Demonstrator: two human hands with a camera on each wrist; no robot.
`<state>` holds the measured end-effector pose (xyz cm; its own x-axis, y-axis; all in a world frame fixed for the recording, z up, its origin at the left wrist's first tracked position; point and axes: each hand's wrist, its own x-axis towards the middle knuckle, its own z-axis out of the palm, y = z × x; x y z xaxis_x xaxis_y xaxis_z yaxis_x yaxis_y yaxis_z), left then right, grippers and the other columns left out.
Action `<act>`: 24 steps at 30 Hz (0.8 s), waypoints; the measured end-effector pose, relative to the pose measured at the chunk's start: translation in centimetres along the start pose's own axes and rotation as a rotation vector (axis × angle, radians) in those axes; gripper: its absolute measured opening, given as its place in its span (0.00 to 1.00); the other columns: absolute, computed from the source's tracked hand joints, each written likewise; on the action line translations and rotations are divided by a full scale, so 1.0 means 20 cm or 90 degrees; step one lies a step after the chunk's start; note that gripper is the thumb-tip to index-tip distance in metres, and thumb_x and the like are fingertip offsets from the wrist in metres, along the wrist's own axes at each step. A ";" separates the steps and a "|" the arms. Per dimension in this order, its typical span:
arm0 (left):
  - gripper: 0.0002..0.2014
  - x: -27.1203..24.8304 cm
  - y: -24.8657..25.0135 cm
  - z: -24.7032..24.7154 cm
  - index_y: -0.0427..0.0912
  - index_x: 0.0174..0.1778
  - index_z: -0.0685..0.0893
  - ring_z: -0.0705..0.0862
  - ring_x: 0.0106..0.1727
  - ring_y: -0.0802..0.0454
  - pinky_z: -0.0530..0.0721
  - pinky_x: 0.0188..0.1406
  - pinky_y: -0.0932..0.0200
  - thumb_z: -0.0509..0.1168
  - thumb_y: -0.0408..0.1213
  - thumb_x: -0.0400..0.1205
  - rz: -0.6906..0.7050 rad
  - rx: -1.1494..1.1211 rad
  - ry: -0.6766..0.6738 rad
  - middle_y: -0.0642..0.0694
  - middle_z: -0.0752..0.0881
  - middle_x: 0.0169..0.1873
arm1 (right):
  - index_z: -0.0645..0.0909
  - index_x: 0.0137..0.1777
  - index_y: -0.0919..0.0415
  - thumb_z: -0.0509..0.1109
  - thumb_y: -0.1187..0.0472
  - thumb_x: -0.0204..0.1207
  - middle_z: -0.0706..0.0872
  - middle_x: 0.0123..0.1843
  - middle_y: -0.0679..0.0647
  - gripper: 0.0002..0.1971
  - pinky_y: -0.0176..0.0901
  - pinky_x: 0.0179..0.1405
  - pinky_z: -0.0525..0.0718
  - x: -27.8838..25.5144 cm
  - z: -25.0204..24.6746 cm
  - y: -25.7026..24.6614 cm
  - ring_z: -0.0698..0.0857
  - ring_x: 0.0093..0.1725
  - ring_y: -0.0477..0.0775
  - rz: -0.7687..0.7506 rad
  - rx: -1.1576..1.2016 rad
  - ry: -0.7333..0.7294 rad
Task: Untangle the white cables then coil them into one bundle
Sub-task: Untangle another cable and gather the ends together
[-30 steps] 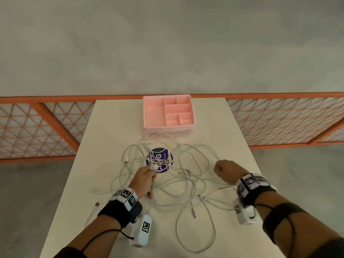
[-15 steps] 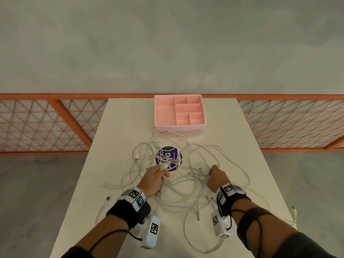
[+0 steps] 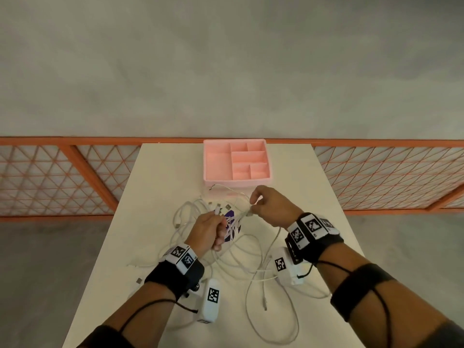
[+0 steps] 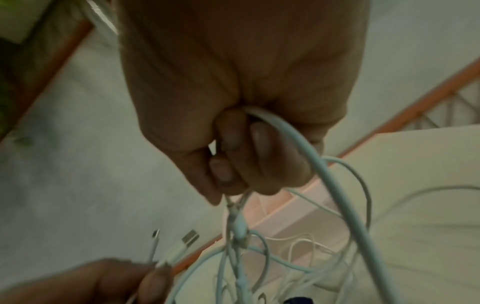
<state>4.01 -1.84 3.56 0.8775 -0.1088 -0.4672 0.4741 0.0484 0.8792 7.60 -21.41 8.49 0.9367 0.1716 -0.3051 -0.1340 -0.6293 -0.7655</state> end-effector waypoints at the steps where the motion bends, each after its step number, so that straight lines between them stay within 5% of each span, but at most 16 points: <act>1: 0.09 0.00 0.01 0.00 0.35 0.42 0.77 0.71 0.17 0.49 0.66 0.17 0.65 0.55 0.30 0.86 0.011 0.000 -0.007 0.42 0.77 0.22 | 0.77 0.46 0.57 0.68 0.65 0.75 0.86 0.36 0.53 0.04 0.40 0.27 0.76 0.00 0.01 -0.02 0.78 0.26 0.47 -0.022 -0.020 -0.008; 3: 0.11 0.01 0.01 -0.01 0.33 0.44 0.77 0.78 0.18 0.46 0.70 0.17 0.63 0.53 0.30 0.89 0.029 -0.010 -0.016 0.38 0.83 0.25 | 0.79 0.44 0.55 0.67 0.66 0.75 0.89 0.38 0.61 0.04 0.45 0.34 0.78 -0.01 0.03 -0.05 0.80 0.28 0.50 -0.046 -0.008 -0.035; 8: 0.11 0.04 0.02 -0.05 0.34 0.48 0.75 0.91 0.33 0.34 0.87 0.27 0.49 0.52 0.34 0.92 0.022 -0.061 -0.014 0.30 0.90 0.48 | 0.82 0.54 0.60 0.66 0.68 0.75 0.86 0.30 0.59 0.09 0.36 0.20 0.62 -0.07 -0.02 -0.15 0.68 0.20 0.48 0.031 -0.047 -0.215; 15: 0.11 0.03 0.04 0.00 0.34 0.51 0.75 0.92 0.43 0.32 0.89 0.42 0.43 0.51 0.36 0.92 0.018 -0.067 -0.049 0.30 0.91 0.52 | 0.74 0.53 0.62 0.57 0.73 0.79 0.86 0.35 0.63 0.09 0.39 0.19 0.74 -0.01 0.05 -0.19 0.73 0.21 0.52 -0.057 0.171 -0.006; 19: 0.12 0.03 0.05 0.08 0.34 0.46 0.78 0.89 0.34 0.38 0.85 0.52 0.30 0.54 0.33 0.91 0.060 -0.086 -0.013 0.41 0.87 0.31 | 0.74 0.48 0.60 0.61 0.68 0.80 0.87 0.31 0.60 0.03 0.46 0.24 0.84 0.01 0.22 -0.13 0.82 0.23 0.51 -0.030 0.177 0.027; 24: 0.11 0.03 0.06 0.12 0.32 0.45 0.77 0.78 0.20 0.49 0.86 0.28 0.49 0.55 0.32 0.90 0.083 -0.113 0.052 0.39 0.74 0.23 | 0.74 0.47 0.64 0.64 0.63 0.82 0.86 0.27 0.61 0.04 0.42 0.20 0.78 -0.01 0.32 -0.10 0.79 0.19 0.53 -0.020 0.237 0.066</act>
<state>4.95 -4.14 4.55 0.9315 -0.0093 -0.3637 0.3558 0.2321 0.9053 5.54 -15.23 6.47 0.9674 0.0971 -0.2340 -0.1951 -0.3033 -0.9327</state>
